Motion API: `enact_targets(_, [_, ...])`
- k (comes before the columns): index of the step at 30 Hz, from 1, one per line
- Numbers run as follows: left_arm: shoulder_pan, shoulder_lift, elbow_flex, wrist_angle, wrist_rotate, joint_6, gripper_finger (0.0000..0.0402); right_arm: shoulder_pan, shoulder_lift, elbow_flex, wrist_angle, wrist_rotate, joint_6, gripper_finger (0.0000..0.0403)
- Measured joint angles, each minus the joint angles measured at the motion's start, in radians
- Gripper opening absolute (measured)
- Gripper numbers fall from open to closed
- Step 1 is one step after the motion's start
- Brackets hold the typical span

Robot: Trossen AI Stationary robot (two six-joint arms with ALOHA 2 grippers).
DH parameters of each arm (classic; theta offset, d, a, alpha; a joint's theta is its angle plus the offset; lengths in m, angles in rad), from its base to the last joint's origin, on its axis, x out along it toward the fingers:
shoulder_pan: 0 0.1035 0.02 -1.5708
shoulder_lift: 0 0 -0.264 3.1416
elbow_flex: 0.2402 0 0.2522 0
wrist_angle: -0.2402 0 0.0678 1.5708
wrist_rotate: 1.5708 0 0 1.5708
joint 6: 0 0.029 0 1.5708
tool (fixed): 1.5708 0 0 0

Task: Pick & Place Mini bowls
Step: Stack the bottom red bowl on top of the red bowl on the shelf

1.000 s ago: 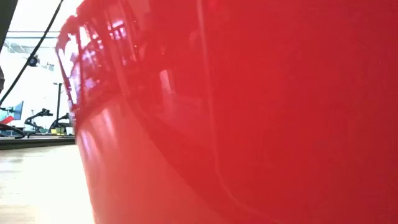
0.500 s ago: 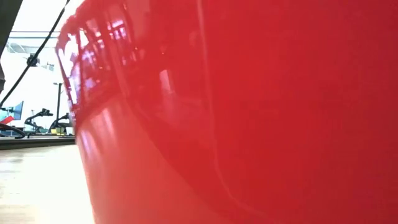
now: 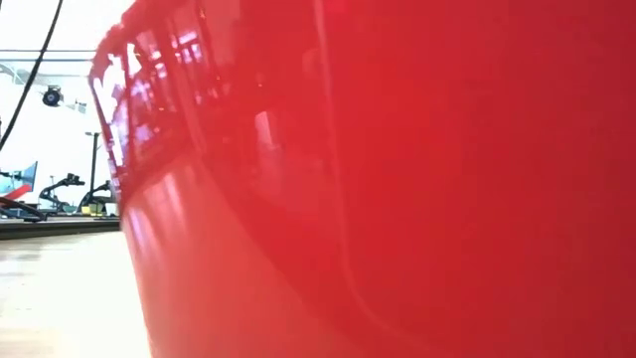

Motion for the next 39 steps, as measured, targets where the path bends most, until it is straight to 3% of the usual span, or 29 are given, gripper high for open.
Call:
enact_targets(8, [-0.205,-0.021,-0.002,-0.019,0.002,0.044,0.0,0.0,0.0,0.0,-0.006,-0.001,0.012,0.0066])
enact_targets(12, [-0.267,-0.02,-0.002,0.085,-0.014,0.018,0.0,0.0,0.0,0.0,-0.006,-0.001,0.011,0.0066])
enact_targets(18, [-0.301,-0.018,-0.002,0.139,-0.018,-0.003,0.001,0.0,0.0,0.0,-0.006,-0.001,0.011,0.0066])
enact_targets(29, [-0.302,-0.018,-0.002,0.14,-0.02,-0.176,0.0092,0.0,0.0,0.0,-0.018,-0.007,0.0,0.0066])
enact_targets(39, [-0.325,0.031,-0.002,0.138,-0.01,-0.453,0.0094,0.001,0.0,0.0,-0.029,-0.27,-0.103,0.0066])
